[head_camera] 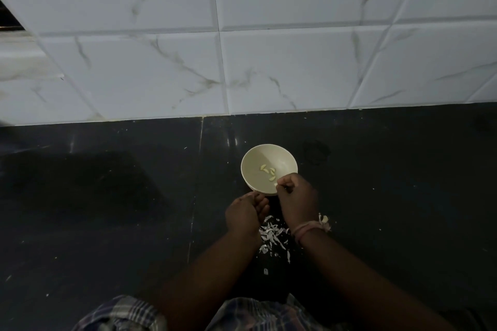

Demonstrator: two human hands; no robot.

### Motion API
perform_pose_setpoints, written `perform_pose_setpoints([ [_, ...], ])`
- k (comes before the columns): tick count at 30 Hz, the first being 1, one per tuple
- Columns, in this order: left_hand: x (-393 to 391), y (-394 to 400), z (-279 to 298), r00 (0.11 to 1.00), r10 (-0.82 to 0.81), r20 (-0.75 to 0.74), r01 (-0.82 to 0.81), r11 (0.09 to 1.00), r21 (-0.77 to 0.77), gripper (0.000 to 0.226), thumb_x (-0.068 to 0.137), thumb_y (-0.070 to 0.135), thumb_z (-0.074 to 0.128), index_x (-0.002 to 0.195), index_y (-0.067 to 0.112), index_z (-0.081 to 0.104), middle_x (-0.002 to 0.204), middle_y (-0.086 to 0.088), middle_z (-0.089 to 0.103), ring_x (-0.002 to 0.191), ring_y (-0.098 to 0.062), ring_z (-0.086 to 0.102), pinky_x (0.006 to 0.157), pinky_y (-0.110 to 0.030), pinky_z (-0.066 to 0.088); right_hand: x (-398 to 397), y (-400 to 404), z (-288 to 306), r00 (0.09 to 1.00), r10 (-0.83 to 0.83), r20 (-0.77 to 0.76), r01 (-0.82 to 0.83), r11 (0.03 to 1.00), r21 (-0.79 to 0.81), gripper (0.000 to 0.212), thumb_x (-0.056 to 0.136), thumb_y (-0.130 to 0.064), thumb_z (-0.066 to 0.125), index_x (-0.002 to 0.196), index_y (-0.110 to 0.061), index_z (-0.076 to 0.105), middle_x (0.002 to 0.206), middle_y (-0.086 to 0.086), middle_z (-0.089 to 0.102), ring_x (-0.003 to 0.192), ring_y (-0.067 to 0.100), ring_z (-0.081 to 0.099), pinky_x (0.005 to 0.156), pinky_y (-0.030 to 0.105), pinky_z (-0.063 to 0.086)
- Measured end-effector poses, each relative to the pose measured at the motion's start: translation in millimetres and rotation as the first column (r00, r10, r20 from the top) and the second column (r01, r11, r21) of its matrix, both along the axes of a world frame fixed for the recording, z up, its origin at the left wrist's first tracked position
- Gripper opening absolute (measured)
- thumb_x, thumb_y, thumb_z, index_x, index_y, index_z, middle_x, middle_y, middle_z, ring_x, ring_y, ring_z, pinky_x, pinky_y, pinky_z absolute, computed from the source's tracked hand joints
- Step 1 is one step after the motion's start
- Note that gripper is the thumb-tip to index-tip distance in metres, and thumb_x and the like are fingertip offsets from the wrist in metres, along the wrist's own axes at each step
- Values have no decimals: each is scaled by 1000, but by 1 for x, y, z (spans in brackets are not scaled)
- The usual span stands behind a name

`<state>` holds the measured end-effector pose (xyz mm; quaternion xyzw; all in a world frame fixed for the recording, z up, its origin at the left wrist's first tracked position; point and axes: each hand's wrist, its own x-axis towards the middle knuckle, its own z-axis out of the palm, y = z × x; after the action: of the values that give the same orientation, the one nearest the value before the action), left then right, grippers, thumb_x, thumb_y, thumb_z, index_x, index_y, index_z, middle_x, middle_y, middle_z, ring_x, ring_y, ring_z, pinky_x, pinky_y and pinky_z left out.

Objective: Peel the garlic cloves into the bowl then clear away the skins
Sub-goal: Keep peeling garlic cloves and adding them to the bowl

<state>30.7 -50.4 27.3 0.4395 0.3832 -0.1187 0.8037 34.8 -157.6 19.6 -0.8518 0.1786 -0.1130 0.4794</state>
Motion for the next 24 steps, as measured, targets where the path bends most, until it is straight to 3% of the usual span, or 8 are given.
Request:
perform_pose_setpoints([
  [4,-6,-5,-4,999,-42,-14,41,999,-21,22,101,1,52,118,-6,64,88,-15,70,73,-19,68,60,-24,60,-6,-3,4,999,-41,-4,41,997,62,13,83,-5,73,82,-17,70,75,-15,65,71,-10,59,63,3,40],
  [11,-12,-15,0,995,-103,-2,103,993,-52,22,103,5,51,120,-4,63,88,-12,68,76,-18,66,65,-24,56,-3,-4,6,1000,-24,-3,25,994,107,15,84,-3,69,83,-18,70,78,-15,67,74,-3,63,66,4,43],
  [14,-14,-14,-2,992,-123,-29,122,992,-30,25,103,5,51,124,-4,61,92,-13,67,79,-19,65,68,-26,55,-13,-3,-2,995,-99,17,97,990,100,13,91,-6,64,94,-16,72,91,-5,71,89,10,66,82,24,53],
  [17,-17,-15,-2,985,-168,-49,165,984,-63,30,105,8,49,131,-1,58,108,-15,66,90,-21,65,76,-27,54,-35,-1,-18,993,-100,-56,105,990,94,17,96,-8,59,101,-15,73,99,-2,72,95,13,66,86,29,53],
  [19,-17,-16,-1,983,-183,-29,178,977,-116,31,105,10,48,132,0,59,113,-14,67,94,-20,66,78,-27,56,-38,-1,-23,991,-114,-66,124,975,183,16,95,-8,61,100,-17,74,98,-4,73,94,13,68,86,32,56],
  [21,-15,-15,5,980,-200,11,199,964,-177,32,106,10,44,130,-2,61,112,-15,69,94,-19,67,76,-24,59,-29,2,-15,985,-161,-56,170,913,370,16,90,-3,64,93,-16,73,92,-1,74,91,17,71,82,30,58],
  [24,-12,-15,8,982,-188,2,184,960,-213,32,105,7,42,128,-5,60,101,-15,70,91,-21,68,81,-28,56,-11,6,5,971,-238,-24,217,831,513,20,85,1,65,87,-17,73,88,5,75,81,18,69,74,29,58],
])
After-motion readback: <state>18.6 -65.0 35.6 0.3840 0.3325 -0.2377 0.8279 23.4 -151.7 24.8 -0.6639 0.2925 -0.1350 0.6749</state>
